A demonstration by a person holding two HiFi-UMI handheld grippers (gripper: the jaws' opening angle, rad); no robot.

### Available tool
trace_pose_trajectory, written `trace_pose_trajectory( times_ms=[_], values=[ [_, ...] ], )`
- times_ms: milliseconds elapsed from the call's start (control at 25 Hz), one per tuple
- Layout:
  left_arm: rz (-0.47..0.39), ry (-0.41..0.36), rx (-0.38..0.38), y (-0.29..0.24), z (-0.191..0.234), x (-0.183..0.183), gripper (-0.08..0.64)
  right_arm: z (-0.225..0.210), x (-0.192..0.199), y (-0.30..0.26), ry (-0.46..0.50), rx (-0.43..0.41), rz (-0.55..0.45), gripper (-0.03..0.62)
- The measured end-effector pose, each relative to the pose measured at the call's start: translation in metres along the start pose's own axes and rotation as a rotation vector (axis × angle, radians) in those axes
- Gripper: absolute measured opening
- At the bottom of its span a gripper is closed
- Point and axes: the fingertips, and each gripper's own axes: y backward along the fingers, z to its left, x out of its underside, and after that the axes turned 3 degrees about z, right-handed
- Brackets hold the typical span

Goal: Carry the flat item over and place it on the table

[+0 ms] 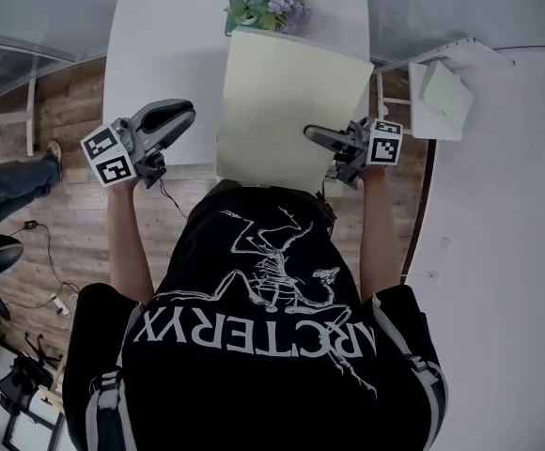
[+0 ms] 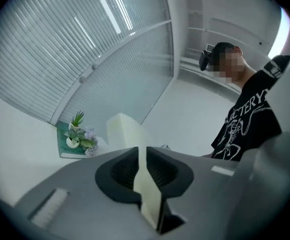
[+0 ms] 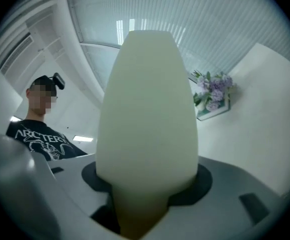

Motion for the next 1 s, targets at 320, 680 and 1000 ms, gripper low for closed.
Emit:
trace_pose_trajectory(
  times_ms=[320,680,1000],
  values=[
    [0.093,-0.039,0.022,-0.025,-0.022,0.02,0.011,-0.079,0.063,-0.057,-0.272,0.095,0.146,0.27],
    [0.088,-0.013,-0.001,-0.014,-0.02,0.025,0.011,-0.136,0.056,-0.077,-0.48,0.221,0.133,0.278],
    [0.068,0.027,0.012,-0.02,-0.02,0.028,0.011,-0.164,0.054,-0.063,-0.387,0.483,0.24,0.359]
  ],
)
